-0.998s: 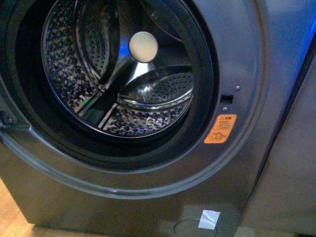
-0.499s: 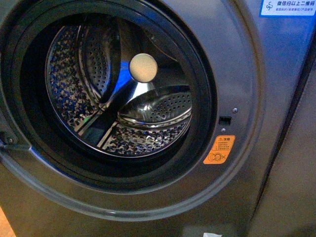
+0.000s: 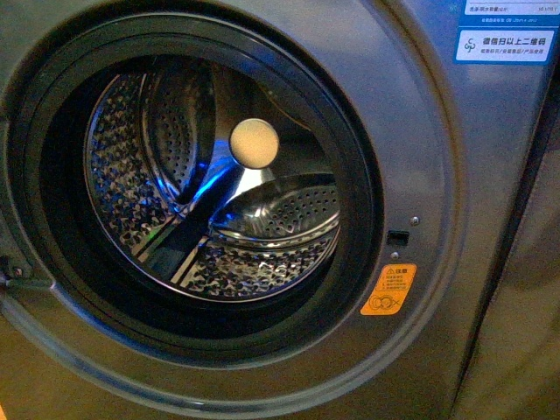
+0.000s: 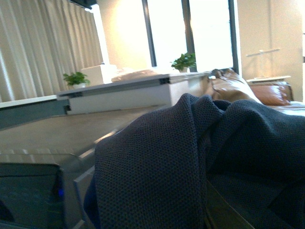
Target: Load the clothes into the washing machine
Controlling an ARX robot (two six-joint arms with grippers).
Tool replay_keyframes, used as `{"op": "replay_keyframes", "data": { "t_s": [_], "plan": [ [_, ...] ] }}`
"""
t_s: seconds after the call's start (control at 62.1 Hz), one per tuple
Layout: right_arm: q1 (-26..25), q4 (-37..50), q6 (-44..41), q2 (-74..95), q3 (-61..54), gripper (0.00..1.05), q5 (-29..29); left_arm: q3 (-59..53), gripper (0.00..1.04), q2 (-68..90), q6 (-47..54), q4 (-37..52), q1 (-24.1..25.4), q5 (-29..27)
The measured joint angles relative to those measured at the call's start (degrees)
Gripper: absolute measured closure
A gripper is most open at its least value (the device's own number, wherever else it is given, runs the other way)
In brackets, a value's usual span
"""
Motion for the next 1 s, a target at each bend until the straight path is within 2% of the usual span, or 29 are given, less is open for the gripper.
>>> {"op": "replay_keyframes", "data": {
  "t_s": [0.193, 0.354, 0.499, 0.773, 0.869, 0.998],
  "plan": [
    [18.69, -10.75, -7.19, -0.70, 7.10, 0.99, 9.75, 0.00, 0.07, 0.00, -0.02, 0.00, 0.00, 0.00],
    [37.75, -17.11, -15.69, 0.76, 12.22, 0.99, 19.12, 0.00, 0.07, 0.00, 0.00, 0.00, 0.00, 0.00],
    [49.40, -19.41, -20.92, 3.50, 15.91, 0.99, 24.87, 0.00, 0.07, 0.00, 0.00, 0.00, 0.00, 0.00],
    [64.24, -21.31, -27.47, 6.73, 18.99, 0.99, 31.36, 0.00, 0.07, 0.00, -0.02, 0.00, 0.00, 0.00],
    [66.49, -21.31, -28.74, 7.74, 20.20, 0.99, 32.41, 0.00, 0.07, 0.00, 0.00, 0.00, 0.00, 0.00],
    [66.90, -21.29, -29.24, 7.91, 20.65, 0.99, 32.76, 0.00, 0.07, 0.00, 0.00, 0.00, 0.00, 0.00]
  ]
}}
